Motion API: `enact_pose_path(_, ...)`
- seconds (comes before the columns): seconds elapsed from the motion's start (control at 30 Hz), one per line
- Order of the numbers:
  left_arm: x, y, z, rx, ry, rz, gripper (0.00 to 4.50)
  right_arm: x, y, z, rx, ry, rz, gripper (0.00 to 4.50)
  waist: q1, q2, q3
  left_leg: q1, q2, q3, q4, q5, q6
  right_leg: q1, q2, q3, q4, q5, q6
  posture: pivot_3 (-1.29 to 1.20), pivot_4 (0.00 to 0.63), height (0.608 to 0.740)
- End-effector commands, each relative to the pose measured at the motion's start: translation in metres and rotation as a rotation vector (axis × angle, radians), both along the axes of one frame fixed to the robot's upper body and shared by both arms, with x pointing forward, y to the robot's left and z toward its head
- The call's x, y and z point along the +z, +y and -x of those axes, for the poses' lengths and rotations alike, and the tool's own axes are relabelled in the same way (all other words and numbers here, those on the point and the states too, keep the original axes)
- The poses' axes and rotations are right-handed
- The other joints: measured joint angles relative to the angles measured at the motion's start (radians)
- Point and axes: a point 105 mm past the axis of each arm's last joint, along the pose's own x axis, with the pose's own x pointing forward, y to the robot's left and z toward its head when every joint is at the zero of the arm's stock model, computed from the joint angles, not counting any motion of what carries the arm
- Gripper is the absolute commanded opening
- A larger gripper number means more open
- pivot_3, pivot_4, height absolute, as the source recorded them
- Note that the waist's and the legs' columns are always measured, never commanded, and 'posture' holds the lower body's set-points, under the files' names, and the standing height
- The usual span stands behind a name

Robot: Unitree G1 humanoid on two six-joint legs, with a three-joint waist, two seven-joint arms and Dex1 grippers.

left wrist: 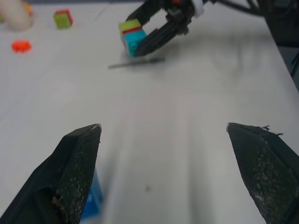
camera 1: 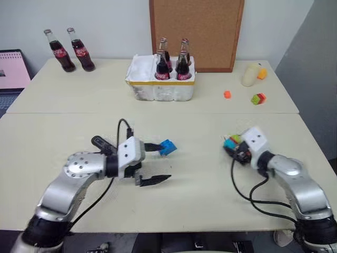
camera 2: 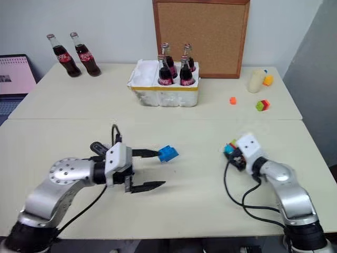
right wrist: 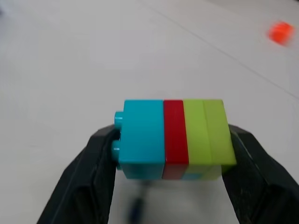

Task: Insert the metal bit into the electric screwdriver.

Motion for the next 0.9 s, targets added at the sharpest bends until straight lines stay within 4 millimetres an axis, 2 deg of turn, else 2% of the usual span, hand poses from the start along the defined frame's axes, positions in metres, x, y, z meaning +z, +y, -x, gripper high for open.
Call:
enact_pose_path(0.03,0.005,-0.03,-0.004,-0.067,-0.061,0.027,4.5,0.005,-0.053,-0.019,-0.286,-0.07,-0.012,2.72,-0.003,0.0,0.0,0.0,0.0,0.001,0.0,0.0,0.0,0.0,0.0,0.001,0.0,0.001,0.0,0.0,0.15,0.74)
enact_pose_path(0.13,0.006,-0.045,-0.003,-0.112,-0.08,0.022,4.5,0.004,-0.069,-0.029,-0.384,-0.07,-0.074,2.72,-0.01,0.0,0.0,0.0,-0.001,0.003,-0.001,0.0,0.0,0.0,0.002,0.003,0.0,0.001,-0.001,0.0,0.15,0.74)
enact_pose_path(0.27,0.01,-0.056,-0.005,-0.128,-0.098,0.029,4.5,0.004,-0.08,-0.03,-0.464,-0.072,-0.18,2.72,-0.006,0.001,0.0,0.0,0.0,0.003,-0.001,0.0,0.0,-0.001,0.004,0.002,0.0,0.0,-0.001,0.0,0.15,0.74)
enact_pose_path(0.3,0.01,-0.057,-0.006,-0.126,-0.098,0.031,4.5,0.008,-0.077,-0.028,-0.452,-0.084,-0.21,3.43,-0.004,0.001,0.0,0.0,0.0,0.003,-0.001,0.0,0.0,-0.001,0.004,0.002,0.0,0.0,-0.001,0.0,0.15,0.74)
enact_pose_path(0.47,0.005,-0.052,-0.005,-0.107,-0.088,0.025,4.5,0.023,-0.073,-0.01,-0.45,-0.14,-0.228,4.43,-0.004,0.002,-0.001,-0.001,0.002,0.003,-0.001,0.0,0.0,-0.001,0.002,0.003,0.0,0.0,0.0,0.0,0.15,0.74)
enact_pose_path(0.6,0.008,-0.039,-0.009,-0.053,-0.092,0.015,4.5,0.051,-0.07,0.007,-0.417,-0.247,-0.083,4.43,-0.004,0.002,-0.001,-0.001,0.001,0.002,-0.001,0.0,0.0,-0.001,0.0,0.004,-0.001,-0.001,0.0,0.0,0.15,0.74)
enact_pose_path(0.7,0.01,-0.029,-0.011,-0.016,-0.095,0.006,4.5,0.067,-0.061,0.011,-0.337,-0.289,0.002,4.43,-0.006,0.003,-0.001,0.0,0.001,0.001,0.0,0.0,0.0,-0.001,0.0,0.004,-0.001,0.0,0.001,0.0,0.15,0.74)
enact_pose_path(0.8,0.017,-0.005,-0.016,0.073,-0.09,-0.006,4.5,0.085,-0.035,0.013,-0.151,-0.315,0.051,4.43,-0.008,0.003,-0.001,0.0,0.001,0.001,0.0,0.0,0.0,-0.001,0.001,0.003,0.0,0.0,0.001,0.0,0.15,0.74)
enact_pose_path(0.9,0.02,0.02,-0.016,0.144,-0.073,-0.036,4.5,0.089,0.008,0.016,0.117,-0.281,0.027,4.43,-0.011,0.003,-0.001,0.0,0.001,0.001,-0.001,0.0,0.0,-0.001,0.003,0.001,0.0,0.0,0.001,0.0,0.15,0.74)
